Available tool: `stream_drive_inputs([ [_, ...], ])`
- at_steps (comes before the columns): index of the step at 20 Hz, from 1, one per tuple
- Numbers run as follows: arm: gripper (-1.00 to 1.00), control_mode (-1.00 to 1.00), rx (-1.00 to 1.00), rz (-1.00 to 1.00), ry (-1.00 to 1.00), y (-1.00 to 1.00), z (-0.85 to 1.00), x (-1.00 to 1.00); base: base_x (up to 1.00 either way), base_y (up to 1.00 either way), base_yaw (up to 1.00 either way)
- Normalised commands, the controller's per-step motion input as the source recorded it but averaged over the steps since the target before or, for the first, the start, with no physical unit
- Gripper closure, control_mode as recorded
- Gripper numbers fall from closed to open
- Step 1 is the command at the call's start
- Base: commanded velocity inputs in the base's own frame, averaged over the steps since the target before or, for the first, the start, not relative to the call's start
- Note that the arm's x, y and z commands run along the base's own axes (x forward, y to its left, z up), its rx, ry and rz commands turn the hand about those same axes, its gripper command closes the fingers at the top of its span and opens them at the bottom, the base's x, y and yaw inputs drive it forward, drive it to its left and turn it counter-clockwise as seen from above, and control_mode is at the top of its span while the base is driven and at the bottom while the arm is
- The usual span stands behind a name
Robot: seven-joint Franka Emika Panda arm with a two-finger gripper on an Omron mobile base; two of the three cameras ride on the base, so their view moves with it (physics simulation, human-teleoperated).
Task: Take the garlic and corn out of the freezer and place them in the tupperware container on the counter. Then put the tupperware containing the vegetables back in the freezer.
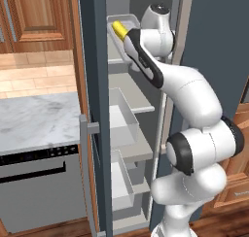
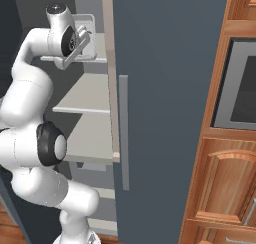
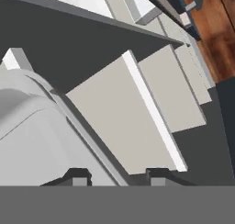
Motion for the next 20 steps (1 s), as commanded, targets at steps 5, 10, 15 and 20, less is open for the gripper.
stream_drive_inputs([
  [5,1.0,-1.0,0.03,-0.14,0.0,0.09,0.0,0.48,0.0,0.0,0.0],
  [10,1.0,-1.0,0.03,-0.02,0.0,0.0,0.0,0.61,0.0,0.0,0.0],
  [15,1.0,-1.0,0.02,0.0,0.0,0.0,0.0,0.59,0.0,0.0,0.0],
  [20,1.0,-1.0,0.01,-0.02,0.0,0.1,0.0,0.58,0.0,0.0,0.0],
])
